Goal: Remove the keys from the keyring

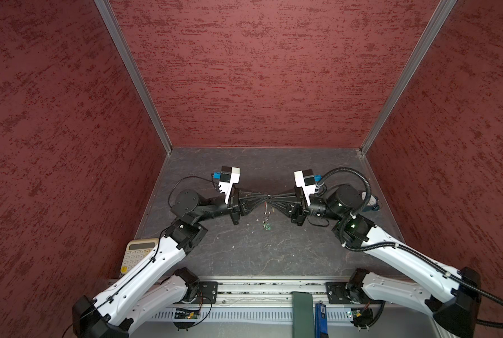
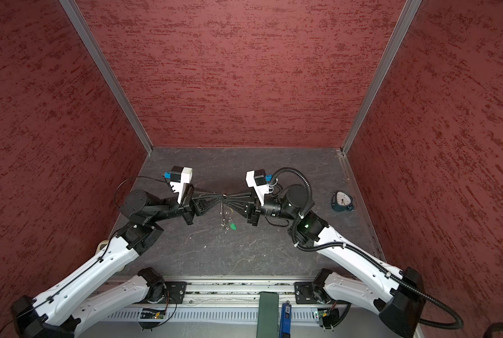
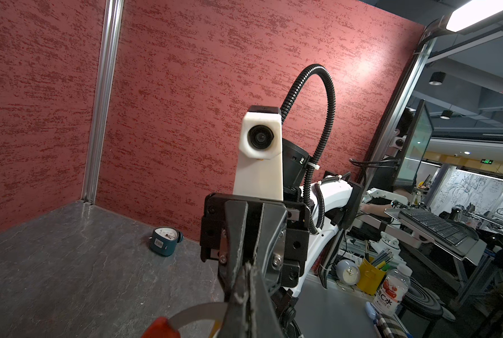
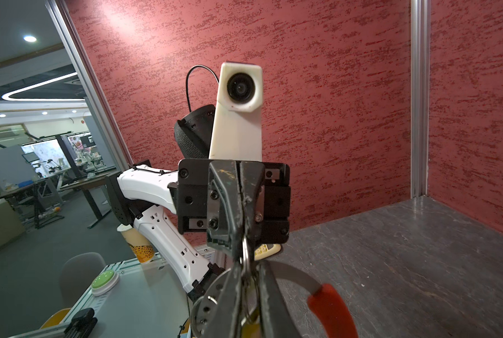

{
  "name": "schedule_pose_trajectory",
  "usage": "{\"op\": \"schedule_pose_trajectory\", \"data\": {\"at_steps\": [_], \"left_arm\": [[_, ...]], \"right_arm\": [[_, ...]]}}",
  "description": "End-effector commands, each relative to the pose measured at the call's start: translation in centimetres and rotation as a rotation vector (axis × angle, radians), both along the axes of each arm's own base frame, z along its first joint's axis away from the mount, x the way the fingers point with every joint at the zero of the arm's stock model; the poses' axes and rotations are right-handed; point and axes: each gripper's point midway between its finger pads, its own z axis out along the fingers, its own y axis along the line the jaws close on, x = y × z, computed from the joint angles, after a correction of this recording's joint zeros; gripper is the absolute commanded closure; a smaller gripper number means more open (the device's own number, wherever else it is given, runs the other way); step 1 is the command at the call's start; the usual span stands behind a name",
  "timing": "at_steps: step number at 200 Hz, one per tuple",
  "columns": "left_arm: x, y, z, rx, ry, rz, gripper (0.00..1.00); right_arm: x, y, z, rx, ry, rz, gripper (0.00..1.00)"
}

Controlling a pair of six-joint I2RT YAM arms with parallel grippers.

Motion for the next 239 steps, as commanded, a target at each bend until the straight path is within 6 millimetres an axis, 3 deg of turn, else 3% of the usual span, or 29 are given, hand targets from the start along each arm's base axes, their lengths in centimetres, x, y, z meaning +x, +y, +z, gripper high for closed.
{"op": "schedule_pose_trajectory", "data": {"at_steps": [1, 11, 41, 75, 103, 161, 208, 239], "left_arm": [[-0.5, 0.4, 1.2, -0.038, -0.048, -0.003, 1.00], [-0.4, 0.3, 1.3, -0.043, -0.048, -0.004, 1.00], [0.0, 0.4, 0.9, -0.012, -0.004, 0.020, 1.00], [0.4, 1.0, -0.1, 0.040, 0.056, 0.059, 0.61], [0.3, 1.5, -1.1, 0.109, 0.093, 0.080, 0.50], [1.3, 1.6, -3.7, 0.265, 0.192, 0.131, 0.48], [1.9, 1.1, -4.8, 0.305, 0.236, 0.113, 0.49], [1.0, 0.3, -5.4, 0.315, 0.249, 0.026, 0.63]], "right_arm": [[-0.7, 0.0, 0.9, 0.026, -0.026, 0.032, 0.94], [-0.8, -0.1, 1.0, 0.023, -0.026, 0.032, 1.00], [-0.6, -0.2, 0.5, -0.034, -0.001, 0.005, 1.00], [0.3, -0.4, -1.5, -0.226, 0.068, -0.056, 1.00], [0.7, -0.9, -4.1, -0.415, 0.141, -0.084, 1.00], [2.0, -2.9, -8.7, -0.769, 0.228, -0.196, 1.00], [1.0, -2.3, -8.4, -0.829, 0.238, -0.142, 1.00], [-1.4, -1.7, -7.3, -0.800, 0.212, -0.025, 1.00]]}}
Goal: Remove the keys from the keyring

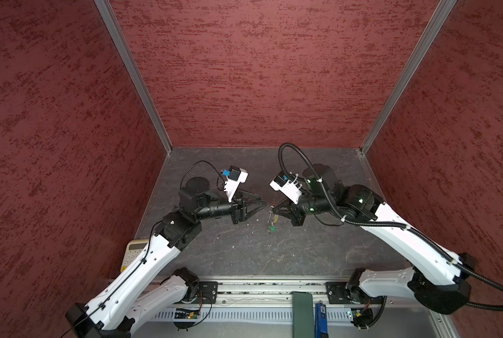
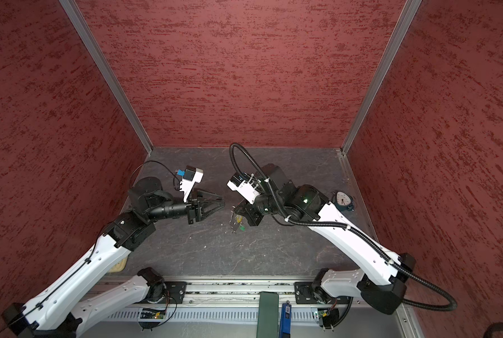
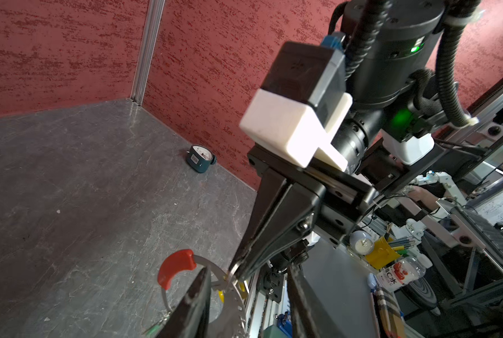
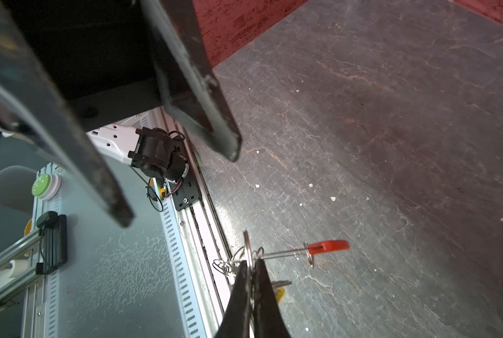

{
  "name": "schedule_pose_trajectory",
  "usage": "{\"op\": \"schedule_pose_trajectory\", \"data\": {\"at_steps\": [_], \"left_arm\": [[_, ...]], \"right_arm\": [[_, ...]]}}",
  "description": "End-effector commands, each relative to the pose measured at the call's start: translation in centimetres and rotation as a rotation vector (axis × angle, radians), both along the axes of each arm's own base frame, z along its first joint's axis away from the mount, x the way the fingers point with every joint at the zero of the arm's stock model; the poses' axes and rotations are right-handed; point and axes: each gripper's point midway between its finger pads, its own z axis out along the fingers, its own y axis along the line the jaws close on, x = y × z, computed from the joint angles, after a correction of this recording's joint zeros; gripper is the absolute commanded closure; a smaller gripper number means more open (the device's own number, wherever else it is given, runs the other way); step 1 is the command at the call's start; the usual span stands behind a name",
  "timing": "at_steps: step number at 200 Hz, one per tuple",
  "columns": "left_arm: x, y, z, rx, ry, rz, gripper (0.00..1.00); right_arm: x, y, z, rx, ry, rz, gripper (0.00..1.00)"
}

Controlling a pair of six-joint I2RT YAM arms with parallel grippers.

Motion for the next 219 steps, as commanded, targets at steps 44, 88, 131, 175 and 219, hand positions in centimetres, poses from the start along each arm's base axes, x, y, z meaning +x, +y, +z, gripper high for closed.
{"op": "schedule_pose_trajectory", "data": {"at_steps": [44, 88, 131, 175, 219], "left_arm": [[-2.8, -1.1, -0.1, -0.011, -0.008, -0.181, 0.66], [-2.2, -2.1, -1.6, 0.052, 0.057, -0.187, 0.67], [-2.7, -2.1, -1.2, 0.034, 0.038, -0.209, 0.77], [-3.1, -2.2, -1.1, 0.027, 0.038, -0.232, 0.81], [-3.5, -2.3, -1.0, 0.020, 0.039, -0.260, 0.85]], "right_arm": [[-2.7, 0.1, 2.7, 0.050, -0.011, 0.137, 1.00], [-2.7, 0.4, 3.2, 0.053, -0.015, 0.146, 1.00], [-2.7, 0.2, 3.3, 0.048, -0.022, 0.143, 1.00], [-2.3, 0.1, 3.3, 0.043, -0.037, 0.127, 1.00], [-2.1, -0.1, 3.6, 0.048, -0.059, 0.112, 1.00]]}}
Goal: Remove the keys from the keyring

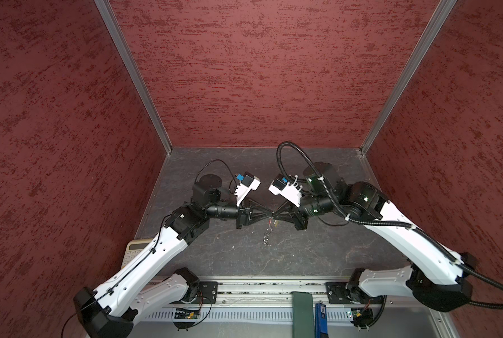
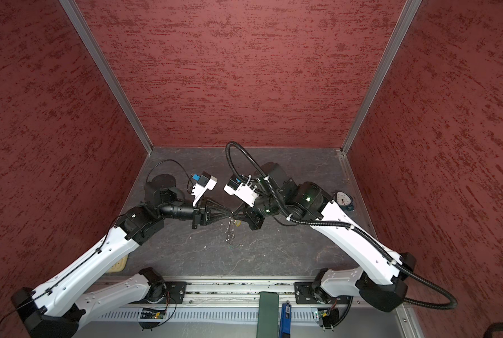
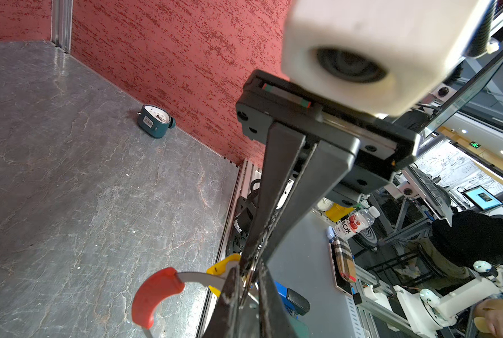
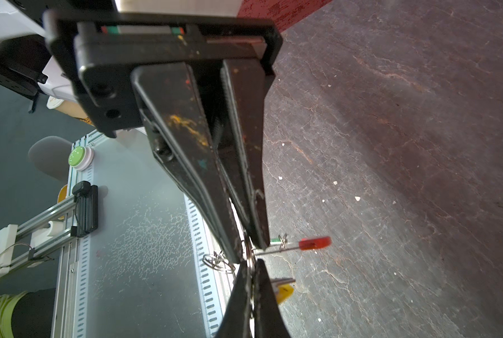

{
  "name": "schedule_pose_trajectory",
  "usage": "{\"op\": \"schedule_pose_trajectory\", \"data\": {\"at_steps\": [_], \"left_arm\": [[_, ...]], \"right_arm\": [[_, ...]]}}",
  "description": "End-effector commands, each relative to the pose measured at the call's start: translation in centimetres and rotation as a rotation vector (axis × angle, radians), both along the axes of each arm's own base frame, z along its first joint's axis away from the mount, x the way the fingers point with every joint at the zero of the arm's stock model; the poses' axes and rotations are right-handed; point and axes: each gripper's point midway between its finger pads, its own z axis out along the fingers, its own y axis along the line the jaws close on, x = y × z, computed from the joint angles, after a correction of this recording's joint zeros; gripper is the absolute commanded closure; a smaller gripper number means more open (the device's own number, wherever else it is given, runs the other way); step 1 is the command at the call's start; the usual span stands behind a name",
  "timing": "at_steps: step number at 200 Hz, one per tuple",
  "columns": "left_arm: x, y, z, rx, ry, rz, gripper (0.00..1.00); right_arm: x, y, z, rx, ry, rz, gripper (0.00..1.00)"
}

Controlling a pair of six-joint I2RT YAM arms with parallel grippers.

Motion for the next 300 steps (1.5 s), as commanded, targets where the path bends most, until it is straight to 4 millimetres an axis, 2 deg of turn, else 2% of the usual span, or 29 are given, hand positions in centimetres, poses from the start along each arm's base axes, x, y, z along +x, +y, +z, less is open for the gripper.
{"op": "schedule_pose_trajectory", "data": {"at_steps": [1, 29, 53, 68, 86, 118, 148, 181, 202, 229, 259, 300], "left_arm": [[-0.7, -0.1, 0.9, -0.024, -0.027, -0.041, 0.85], [-1.0, -0.2, 1.0, -0.034, -0.025, -0.062, 0.85], [-1.2, -0.3, 1.1, -0.040, -0.020, -0.080, 0.78], [-1.3, -0.3, 1.1, -0.041, -0.020, -0.087, 0.77], [-1.3, -0.3, 1.1, -0.041, -0.018, -0.086, 0.85], [-1.2, -0.4, 1.0, -0.040, -0.010, -0.087, 0.85], [-1.1, -0.4, 1.2, -0.049, -0.019, -0.085, 1.00], [0.0, 0.0, 1.7, -0.077, -0.078, 0.023, 1.00], [0.3, 0.7, 2.9, -0.125, -0.145, 0.091, 1.00], [0.4, 1.6, 4.7, -0.193, -0.232, 0.154, 1.00], [0.3, 2.4, 6.3, -0.274, -0.313, 0.201, 1.00], [-0.2, 2.5, 7.4, -0.327, -0.353, 0.187, 1.00]], "right_arm": [[0.0, -0.1, 2.0, 0.045, -0.077, 0.013, 1.00], [0.1, 0.0, 2.1, 0.050, -0.082, 0.008, 1.00], [0.1, 0.0, 2.1, 0.052, -0.089, 0.010, 1.00], [0.1, 0.0, 2.1, 0.052, -0.089, 0.011, 1.00], [0.1, 0.0, 2.1, 0.053, -0.088, 0.013, 1.00], [0.0, 0.0, 2.4, 0.063, -0.093, 0.012, 1.00], [0.1, 0.3, 2.5, 0.076, -0.089, 0.014, 1.00], [1.0, 0.4, 3.5, 0.121, -0.137, -0.034, 1.00], [1.6, 0.3, 4.5, 0.178, -0.187, -0.071, 0.82], [1.5, 0.2, 6.2, 0.300, -0.247, -0.089, 0.65], [1.1, -0.8, 8.7, 0.487, -0.340, -0.129, 0.57], [0.2, -1.0, 8.5, 0.626, -0.370, -0.108, 0.52]]}}
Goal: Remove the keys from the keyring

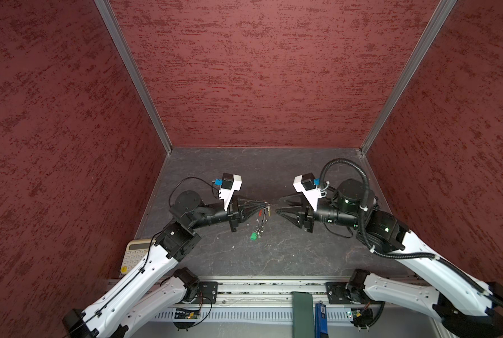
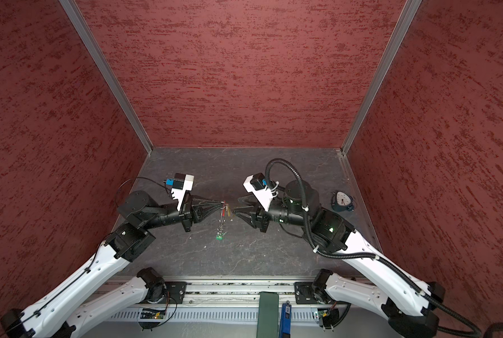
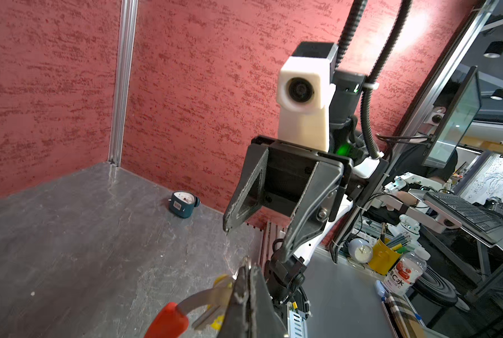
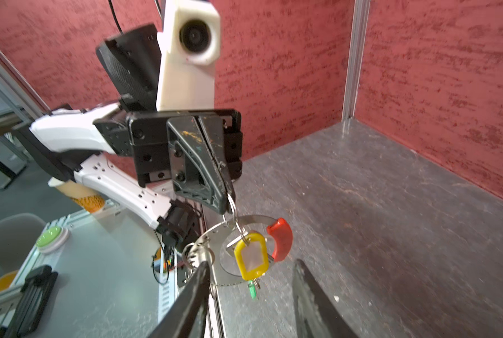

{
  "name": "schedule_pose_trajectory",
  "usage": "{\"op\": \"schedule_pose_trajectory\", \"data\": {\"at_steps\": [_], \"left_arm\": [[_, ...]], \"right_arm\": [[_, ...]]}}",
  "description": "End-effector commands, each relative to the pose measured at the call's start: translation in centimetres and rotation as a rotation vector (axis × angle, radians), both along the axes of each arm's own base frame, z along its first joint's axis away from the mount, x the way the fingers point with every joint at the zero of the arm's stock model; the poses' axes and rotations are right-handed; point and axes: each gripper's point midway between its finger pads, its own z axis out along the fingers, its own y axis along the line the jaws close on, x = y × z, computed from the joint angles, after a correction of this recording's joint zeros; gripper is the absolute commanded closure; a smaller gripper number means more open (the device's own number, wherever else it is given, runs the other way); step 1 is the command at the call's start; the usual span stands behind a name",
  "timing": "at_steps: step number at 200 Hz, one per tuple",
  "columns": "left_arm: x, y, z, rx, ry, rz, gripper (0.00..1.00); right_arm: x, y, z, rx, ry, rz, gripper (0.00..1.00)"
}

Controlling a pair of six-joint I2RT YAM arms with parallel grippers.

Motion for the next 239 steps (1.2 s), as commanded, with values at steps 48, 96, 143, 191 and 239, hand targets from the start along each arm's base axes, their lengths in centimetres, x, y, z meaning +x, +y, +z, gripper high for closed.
{"op": "schedule_pose_trajectory", "data": {"at_steps": [48, 96, 143, 191, 239], "left_arm": [[0.1, 0.3, 2.5, -0.088, -0.069, 0.022, 1.00], [-0.2, 0.1, 2.3, -0.079, -0.064, 0.000, 1.00], [-1.0, 0.0, 2.1, -0.065, -0.065, -0.047, 1.00], [-1.2, -0.1, 2.2, -0.065, -0.063, -0.063, 1.00], [-1.4, -0.3, 2.4, -0.069, -0.054, -0.088, 1.00]], "right_arm": [[-0.7, 1.3, 2.6, 0.241, -0.088, 0.080, 0.49], [-0.2, 1.1, 3.4, 0.275, -0.124, 0.052, 0.53], [-1.0, 1.5, 3.2, 0.201, -0.147, 0.103, 0.62], [-1.4, 1.6, 3.3, 0.188, -0.166, 0.128, 0.73], [-1.4, 1.8, 2.7, 0.159, -0.160, 0.144, 0.77]]}}
